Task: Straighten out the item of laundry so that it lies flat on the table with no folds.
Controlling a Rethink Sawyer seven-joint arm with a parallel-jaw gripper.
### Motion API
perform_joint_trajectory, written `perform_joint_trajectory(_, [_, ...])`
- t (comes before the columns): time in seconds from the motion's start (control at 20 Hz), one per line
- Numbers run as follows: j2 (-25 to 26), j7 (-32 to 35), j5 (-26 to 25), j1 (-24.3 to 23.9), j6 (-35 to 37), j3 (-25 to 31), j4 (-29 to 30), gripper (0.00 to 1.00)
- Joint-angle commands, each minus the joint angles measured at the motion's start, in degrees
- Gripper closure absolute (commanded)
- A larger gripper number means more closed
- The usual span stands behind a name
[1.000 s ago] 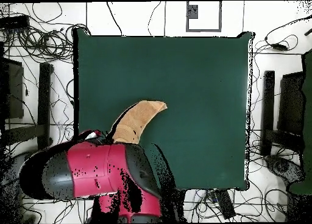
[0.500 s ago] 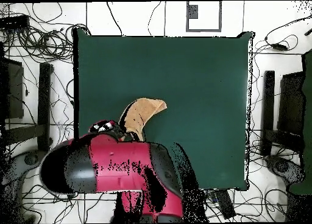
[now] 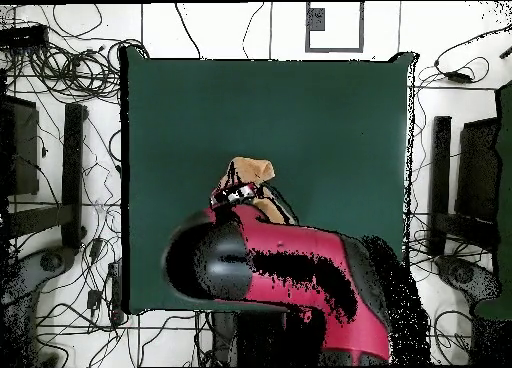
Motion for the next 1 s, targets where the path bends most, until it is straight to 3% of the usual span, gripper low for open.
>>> perform_joint_trajectory(0.05, [4.50, -10.42, -0.65, -1.84, 7.95, 7.65, -3.66, 1.00])
perform_joint_trajectory(0.55, [9.75, -6.81, -2.50, 0.23, 27.49, 9.10, -21.31, 1.00])
perform_joint_trajectory(1.0, [15.06, -6.05, -4.97, 3.06, 38.71, 9.54, -33.59, 1.00])
